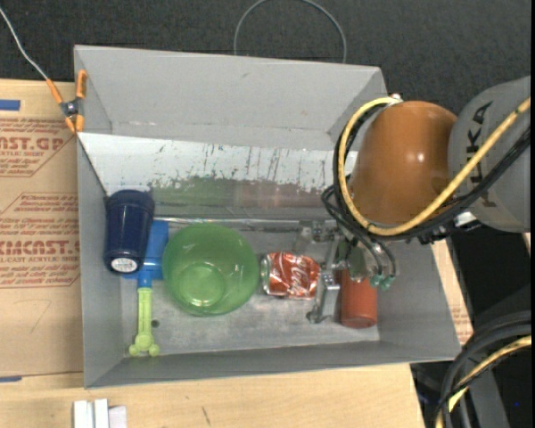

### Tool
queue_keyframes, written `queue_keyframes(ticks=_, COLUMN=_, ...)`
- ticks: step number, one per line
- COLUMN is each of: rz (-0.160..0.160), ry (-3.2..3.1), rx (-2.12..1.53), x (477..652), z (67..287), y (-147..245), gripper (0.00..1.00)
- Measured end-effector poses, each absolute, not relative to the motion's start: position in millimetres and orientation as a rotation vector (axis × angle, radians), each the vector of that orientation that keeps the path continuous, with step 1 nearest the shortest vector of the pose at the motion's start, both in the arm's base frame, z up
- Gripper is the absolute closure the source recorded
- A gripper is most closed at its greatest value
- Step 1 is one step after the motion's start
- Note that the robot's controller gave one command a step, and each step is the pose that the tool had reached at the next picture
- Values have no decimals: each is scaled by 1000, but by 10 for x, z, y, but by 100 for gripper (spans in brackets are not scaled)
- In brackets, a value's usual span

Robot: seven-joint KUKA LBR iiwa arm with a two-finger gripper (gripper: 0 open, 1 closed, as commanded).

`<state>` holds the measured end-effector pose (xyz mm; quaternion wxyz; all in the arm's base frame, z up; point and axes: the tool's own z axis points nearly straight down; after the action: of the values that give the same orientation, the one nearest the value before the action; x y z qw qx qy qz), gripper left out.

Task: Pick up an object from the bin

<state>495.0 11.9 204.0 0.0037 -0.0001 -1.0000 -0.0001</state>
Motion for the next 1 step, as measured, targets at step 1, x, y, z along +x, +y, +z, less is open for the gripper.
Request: queue_keyframes(ticks=1, rz=-1, ry=-3143, rx=-1, x=4967, z=2084, y=120, gripper=0)
